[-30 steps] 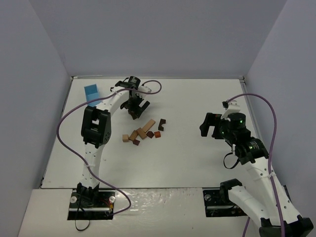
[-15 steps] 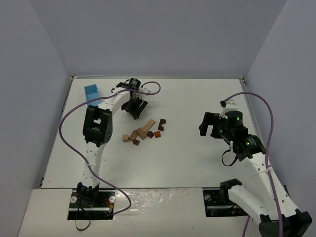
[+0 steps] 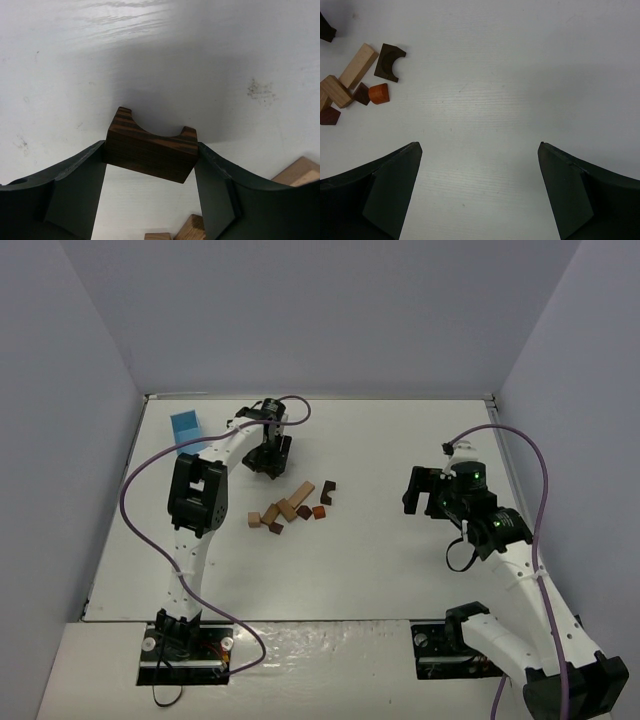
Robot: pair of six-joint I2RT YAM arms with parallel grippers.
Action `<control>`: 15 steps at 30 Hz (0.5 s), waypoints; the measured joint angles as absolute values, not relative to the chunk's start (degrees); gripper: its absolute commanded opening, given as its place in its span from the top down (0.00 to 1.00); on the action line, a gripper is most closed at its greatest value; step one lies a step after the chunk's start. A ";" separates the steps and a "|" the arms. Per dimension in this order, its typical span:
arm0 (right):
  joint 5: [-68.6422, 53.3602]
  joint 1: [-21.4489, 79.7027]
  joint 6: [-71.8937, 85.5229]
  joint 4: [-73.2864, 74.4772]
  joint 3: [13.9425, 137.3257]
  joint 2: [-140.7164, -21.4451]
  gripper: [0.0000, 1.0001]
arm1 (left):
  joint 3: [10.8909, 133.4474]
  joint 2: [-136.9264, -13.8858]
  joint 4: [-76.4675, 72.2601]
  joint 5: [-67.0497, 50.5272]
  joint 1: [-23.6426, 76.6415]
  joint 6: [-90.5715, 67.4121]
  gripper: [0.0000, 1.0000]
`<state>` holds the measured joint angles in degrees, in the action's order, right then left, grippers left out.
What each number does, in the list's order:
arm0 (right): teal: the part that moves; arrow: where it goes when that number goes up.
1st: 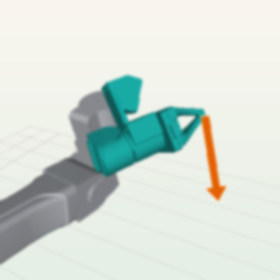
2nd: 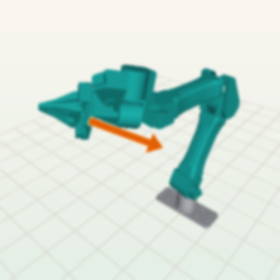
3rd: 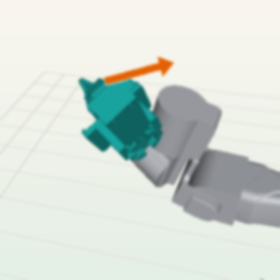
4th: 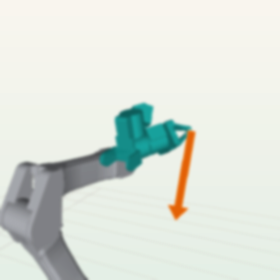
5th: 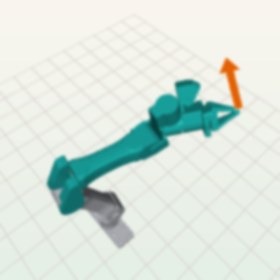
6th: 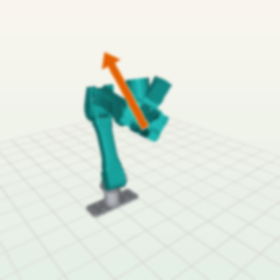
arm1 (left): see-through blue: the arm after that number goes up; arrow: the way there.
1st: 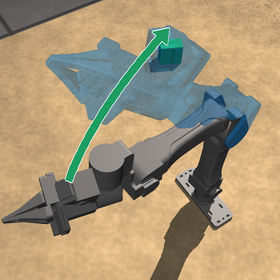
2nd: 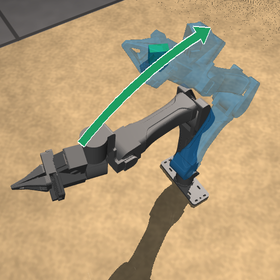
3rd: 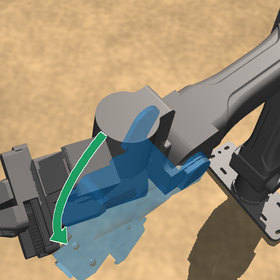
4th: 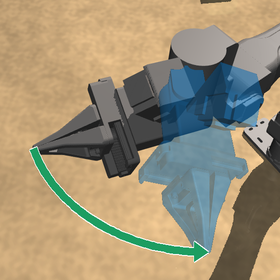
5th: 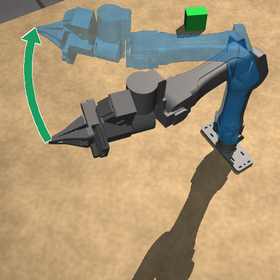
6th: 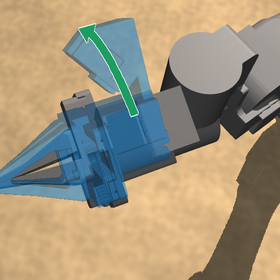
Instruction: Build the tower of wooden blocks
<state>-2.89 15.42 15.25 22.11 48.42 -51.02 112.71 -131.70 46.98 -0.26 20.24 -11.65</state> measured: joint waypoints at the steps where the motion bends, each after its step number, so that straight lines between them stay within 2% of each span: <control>1: -2.83 15.42 15.22 22.11 48.42 -51.19 0.00 | 112.72 -131.70 46.99 0.62 20.22 -13.25 1.00; 5: -2.72 15.42 14.98 22.09 48.62 -51.94 0.00 | 113.23 -131.70 47.16 2.98 20.12 -18.15 0.99; 10: -2.32 15.42 14.89 21.76 49.10 -52.38 0.00 | 113.75 -131.70 47.07 4.52 19.84 -23.07 0.84; 15: -2.31 15.42 14.85 21.63 49.10 -52.41 0.00 | 113.75 -131.70 47.08 4.96 19.75 -26.18 0.62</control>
<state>-2.31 15.42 14.85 21.63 49.10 -52.41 113.75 -131.70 47.08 4.96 19.75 -26.18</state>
